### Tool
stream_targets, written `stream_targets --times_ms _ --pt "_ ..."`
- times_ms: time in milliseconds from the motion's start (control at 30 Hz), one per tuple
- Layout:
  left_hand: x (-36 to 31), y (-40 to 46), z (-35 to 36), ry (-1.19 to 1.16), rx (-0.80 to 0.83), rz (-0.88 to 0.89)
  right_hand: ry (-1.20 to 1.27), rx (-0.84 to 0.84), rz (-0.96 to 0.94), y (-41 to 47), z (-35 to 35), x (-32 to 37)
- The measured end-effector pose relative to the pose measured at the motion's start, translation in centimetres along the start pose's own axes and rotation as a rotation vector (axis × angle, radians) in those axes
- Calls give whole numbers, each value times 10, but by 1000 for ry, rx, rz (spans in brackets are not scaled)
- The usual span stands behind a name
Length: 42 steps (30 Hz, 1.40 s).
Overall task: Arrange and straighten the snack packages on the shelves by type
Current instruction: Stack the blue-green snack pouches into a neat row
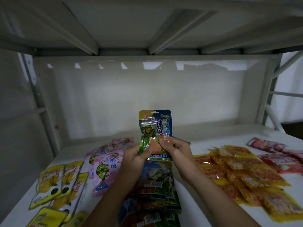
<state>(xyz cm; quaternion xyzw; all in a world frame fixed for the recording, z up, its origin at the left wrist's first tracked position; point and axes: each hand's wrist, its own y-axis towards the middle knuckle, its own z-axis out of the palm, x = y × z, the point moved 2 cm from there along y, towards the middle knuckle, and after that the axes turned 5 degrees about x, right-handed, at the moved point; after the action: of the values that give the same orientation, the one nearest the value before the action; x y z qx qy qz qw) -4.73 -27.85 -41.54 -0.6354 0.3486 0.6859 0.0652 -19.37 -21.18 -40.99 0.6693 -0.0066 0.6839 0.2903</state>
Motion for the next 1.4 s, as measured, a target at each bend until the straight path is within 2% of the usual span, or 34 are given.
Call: stream_targets --times_ms 233,400,600,800,933,1033,1200,1400 --pt "2 -5 2 -50 57 -27 81 69 88 0 1 -5" --pt "6 -2 0 7 8 -10 119 62 160 -1 1 -7" --pt "3 1 -5 -14 -84 -37 -8 102 51 -4 6 -3" --pt "7 -2 -2 103 -21 13 -202 13 42 1 3 -9" --pt "4 -3 2 64 -1 8 -237 20 51 4 0 -13" --pt "4 -2 -2 131 -29 19 -233 45 58 2 1 -14" --pt "7 0 -3 -19 -77 -67 -99 52 98 1 5 -12" --pt "2 0 -4 -10 -126 -45 -192 30 32 0 -1 -12"
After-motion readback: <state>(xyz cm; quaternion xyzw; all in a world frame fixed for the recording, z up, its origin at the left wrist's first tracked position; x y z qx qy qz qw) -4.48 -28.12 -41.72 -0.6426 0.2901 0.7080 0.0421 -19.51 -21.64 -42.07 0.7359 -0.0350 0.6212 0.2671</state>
